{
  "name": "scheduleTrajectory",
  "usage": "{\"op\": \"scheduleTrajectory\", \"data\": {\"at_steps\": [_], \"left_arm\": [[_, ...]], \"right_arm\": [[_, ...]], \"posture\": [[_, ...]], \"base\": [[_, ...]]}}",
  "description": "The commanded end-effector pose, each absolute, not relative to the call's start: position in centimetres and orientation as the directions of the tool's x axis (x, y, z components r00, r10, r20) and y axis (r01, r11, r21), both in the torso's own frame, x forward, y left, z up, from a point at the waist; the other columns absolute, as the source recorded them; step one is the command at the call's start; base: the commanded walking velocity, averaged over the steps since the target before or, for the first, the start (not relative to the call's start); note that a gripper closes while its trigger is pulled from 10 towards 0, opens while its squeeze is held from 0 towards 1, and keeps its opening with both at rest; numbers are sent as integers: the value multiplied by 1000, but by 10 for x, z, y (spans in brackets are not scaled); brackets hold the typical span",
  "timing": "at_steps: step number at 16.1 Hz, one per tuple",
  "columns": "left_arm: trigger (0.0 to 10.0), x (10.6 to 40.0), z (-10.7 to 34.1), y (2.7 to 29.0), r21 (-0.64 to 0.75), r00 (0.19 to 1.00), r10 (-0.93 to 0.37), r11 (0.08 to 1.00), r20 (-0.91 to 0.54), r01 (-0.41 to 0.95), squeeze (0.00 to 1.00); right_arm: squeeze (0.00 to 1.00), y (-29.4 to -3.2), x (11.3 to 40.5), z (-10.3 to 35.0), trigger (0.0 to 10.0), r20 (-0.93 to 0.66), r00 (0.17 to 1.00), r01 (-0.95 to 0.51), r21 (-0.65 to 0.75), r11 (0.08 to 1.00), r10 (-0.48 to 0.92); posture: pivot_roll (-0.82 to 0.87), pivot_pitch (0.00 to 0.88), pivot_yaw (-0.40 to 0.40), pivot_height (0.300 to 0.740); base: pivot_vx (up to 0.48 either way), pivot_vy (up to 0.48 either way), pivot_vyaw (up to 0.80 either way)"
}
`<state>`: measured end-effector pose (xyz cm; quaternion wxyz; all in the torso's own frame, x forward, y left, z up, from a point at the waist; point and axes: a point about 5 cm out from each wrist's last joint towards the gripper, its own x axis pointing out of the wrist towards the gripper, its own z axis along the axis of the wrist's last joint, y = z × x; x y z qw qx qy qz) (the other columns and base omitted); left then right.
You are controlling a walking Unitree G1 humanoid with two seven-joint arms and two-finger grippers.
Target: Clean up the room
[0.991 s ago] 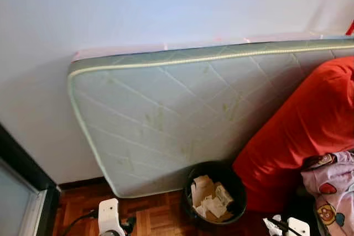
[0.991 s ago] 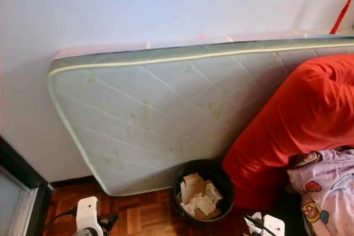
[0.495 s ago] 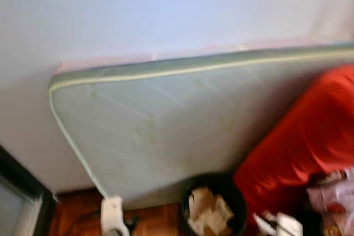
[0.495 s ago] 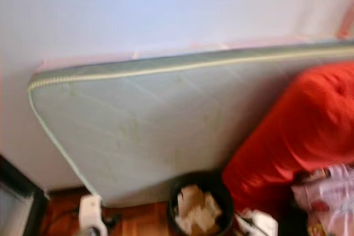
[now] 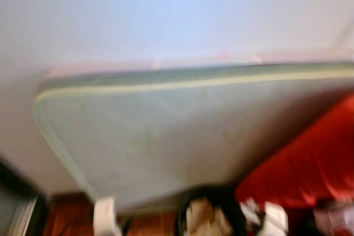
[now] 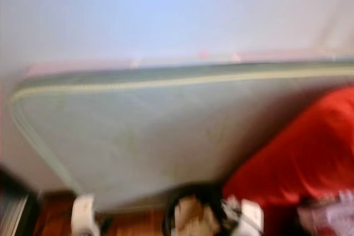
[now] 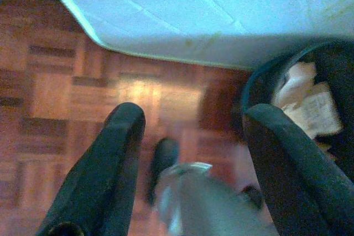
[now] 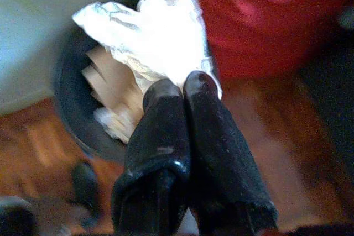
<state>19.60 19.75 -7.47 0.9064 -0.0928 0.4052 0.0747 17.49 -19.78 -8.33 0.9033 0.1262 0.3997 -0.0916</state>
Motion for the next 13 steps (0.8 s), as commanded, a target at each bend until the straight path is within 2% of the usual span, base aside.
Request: {"op": "scheduleTrajectory", "data": {"at_steps": [1,5,7,11,13], "left_arm": [[10000,201,-73,188,-130,673,38,971,-739,-198,0],[10000,201,-73,188,-133,675,37,971,-737,-199,0],[10000,201,-73,188,-133,675,38,971,-736,-199,0],[10000,201,-73,187,-134,675,30,973,-737,-190,0],[10000,201,-73,187,-133,675,30,973,-737,-189,0]], "right_arm": [[0,-211,166,-85,10000,-747,659,287,144,947,-86],[0,-204,188,-76,10000,-718,694,218,143,965,-51],[0,-204,188,-75,10000,-715,698,209,139,968,-48],[0,-196,183,-79,10000,-731,682,197,165,966,-14],[0,-193,184,-79,10000,-728,686,177,174,969,5]], "posture": [[110,19,-39,740],[113,24,-41,740],[115,24,-43,740],[111,25,-41,740],[112,22,-44,740]], "base": [[0,0,0],[0,0,0],[0,0,728],[260,0,0],[0,0,0]]}}
